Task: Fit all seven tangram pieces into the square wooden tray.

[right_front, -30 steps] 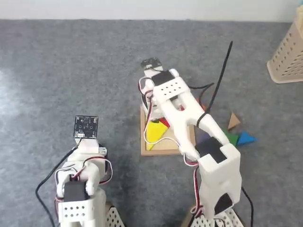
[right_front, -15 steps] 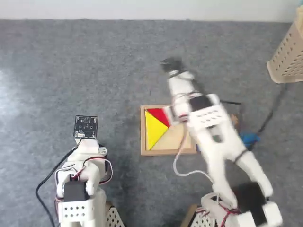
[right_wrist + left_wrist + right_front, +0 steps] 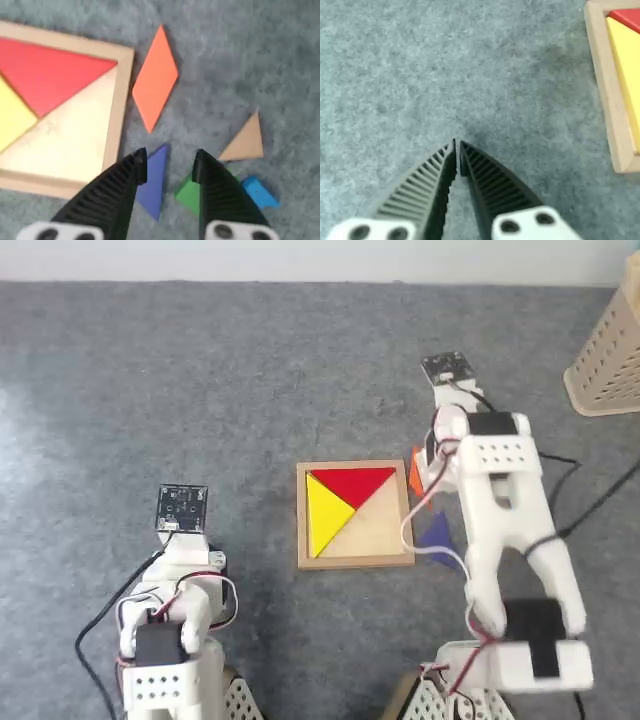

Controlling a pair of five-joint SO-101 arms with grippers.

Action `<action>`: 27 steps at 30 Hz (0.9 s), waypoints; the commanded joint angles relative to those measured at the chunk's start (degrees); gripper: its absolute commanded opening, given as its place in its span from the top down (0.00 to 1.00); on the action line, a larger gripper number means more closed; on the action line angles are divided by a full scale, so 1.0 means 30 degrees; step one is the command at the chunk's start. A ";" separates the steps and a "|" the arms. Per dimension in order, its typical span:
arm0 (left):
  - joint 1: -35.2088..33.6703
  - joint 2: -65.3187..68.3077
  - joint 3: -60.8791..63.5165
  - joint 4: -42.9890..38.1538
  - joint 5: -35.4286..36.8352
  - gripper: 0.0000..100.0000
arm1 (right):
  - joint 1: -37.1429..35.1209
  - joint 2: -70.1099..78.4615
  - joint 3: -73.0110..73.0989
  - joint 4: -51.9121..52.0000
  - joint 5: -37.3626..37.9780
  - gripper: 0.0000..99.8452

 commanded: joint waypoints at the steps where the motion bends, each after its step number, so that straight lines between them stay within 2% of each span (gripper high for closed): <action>1: 0.0059 -0.0322 -0.0220 0.0088 0.0147 0.99 | -0.0806 0.2330 -0.2842 -0.0308 0.0293 0.83; 8: 0.0059 -0.0322 -0.0220 0.0088 0.0147 0.99 | -0.1451 0.6725 -0.6359 -0.0337 0.0117 0.83; 17: 0.0059 -0.0322 -0.0220 0.0088 0.0147 0.99 | -0.1245 0.9187 -0.7443 -0.0454 0.0117 0.83; 27: 0.0059 -0.0322 -0.0220 0.0088 0.0147 0.99 | 0.1070 0.9421 -0.7766 -0.0982 0.0147 0.83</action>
